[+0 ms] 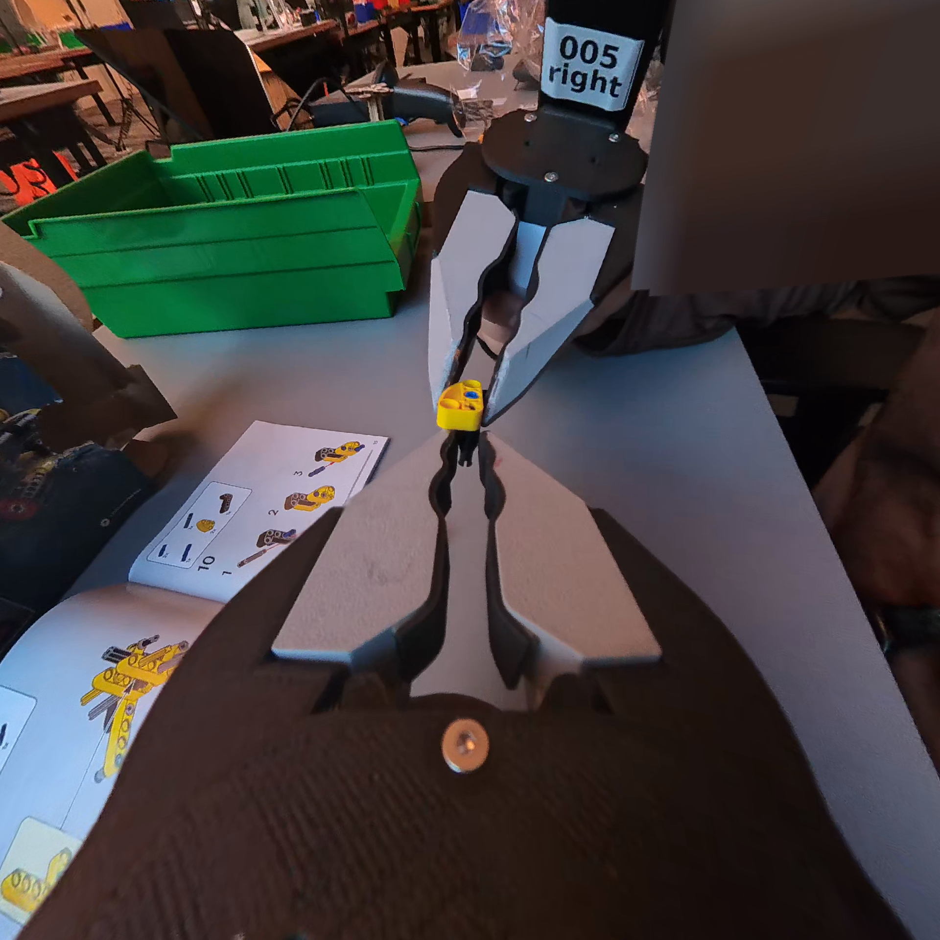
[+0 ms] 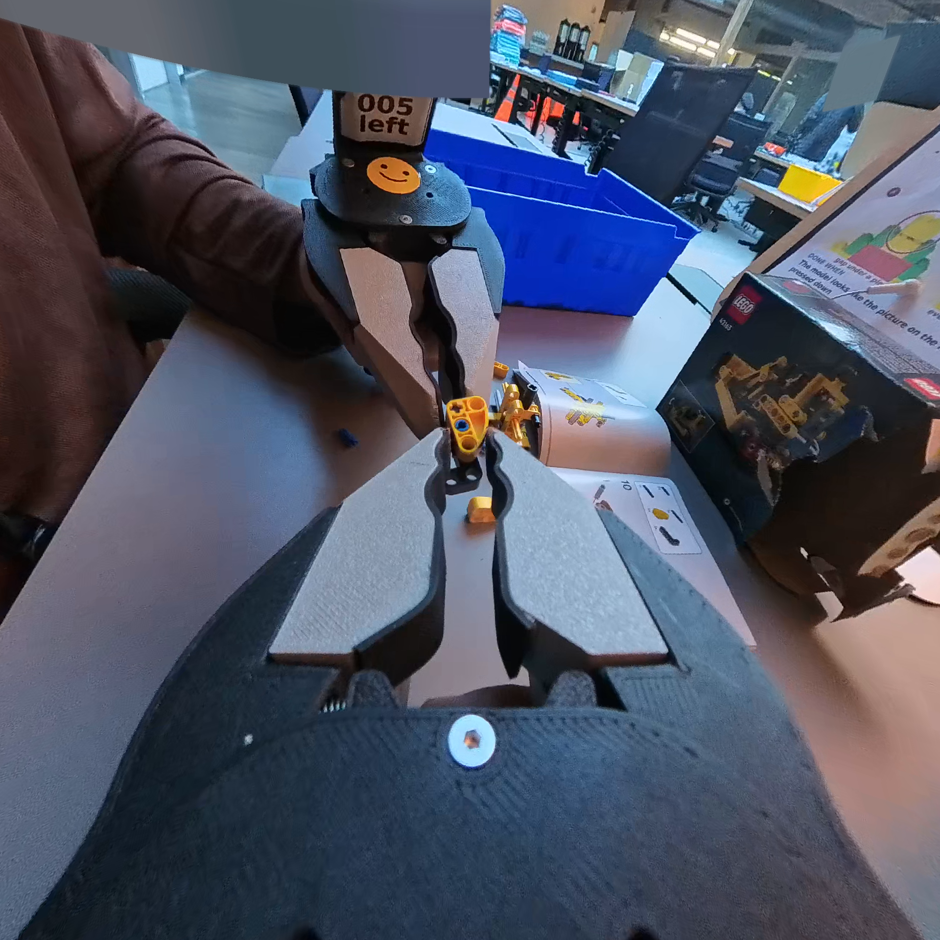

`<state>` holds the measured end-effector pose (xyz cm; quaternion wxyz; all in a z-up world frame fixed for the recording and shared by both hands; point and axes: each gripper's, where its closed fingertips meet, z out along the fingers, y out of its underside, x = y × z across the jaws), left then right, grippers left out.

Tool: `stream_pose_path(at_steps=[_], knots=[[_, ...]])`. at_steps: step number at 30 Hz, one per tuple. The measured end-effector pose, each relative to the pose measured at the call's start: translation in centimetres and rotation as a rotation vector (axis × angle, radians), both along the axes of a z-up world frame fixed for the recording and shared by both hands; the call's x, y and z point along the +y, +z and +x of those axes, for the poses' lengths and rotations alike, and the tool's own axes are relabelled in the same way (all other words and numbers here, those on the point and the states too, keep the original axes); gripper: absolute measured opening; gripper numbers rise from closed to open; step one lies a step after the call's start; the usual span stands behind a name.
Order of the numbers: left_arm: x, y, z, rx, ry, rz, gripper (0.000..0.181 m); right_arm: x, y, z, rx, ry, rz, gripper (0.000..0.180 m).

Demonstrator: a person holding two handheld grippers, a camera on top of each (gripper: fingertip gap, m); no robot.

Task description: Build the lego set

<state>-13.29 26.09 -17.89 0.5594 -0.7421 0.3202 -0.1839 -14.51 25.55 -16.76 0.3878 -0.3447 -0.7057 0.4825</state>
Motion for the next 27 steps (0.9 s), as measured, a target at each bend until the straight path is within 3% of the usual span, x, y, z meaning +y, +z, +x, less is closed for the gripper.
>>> stream_pose_path(at_steps=[9, 21, 24, 27], knots=[[0.1, -0.2, -0.1, 0.022, 0.004, 0.018, 0.004, 0.0, 0.0, -0.1, 0.040, -0.041, 0.136, 0.010], [0.1, -1.1, 0.0, 0.048, 0.009, -0.038, 0.004, -0.5, -0.7, -0.3, -0.025, 0.000, 0.025, 0.019], [0.4, -1.3, -0.4, 0.050, 0.043, -0.056, 0.004, 0.3, -0.8, -0.6, -0.065, -0.013, -0.075, 0.012], [0.8, -0.9, -1.0, -0.026, 0.081, -0.099, 0.003, 1.3, -0.6, -0.8, -0.140, 0.003, -0.323, 0.012]])
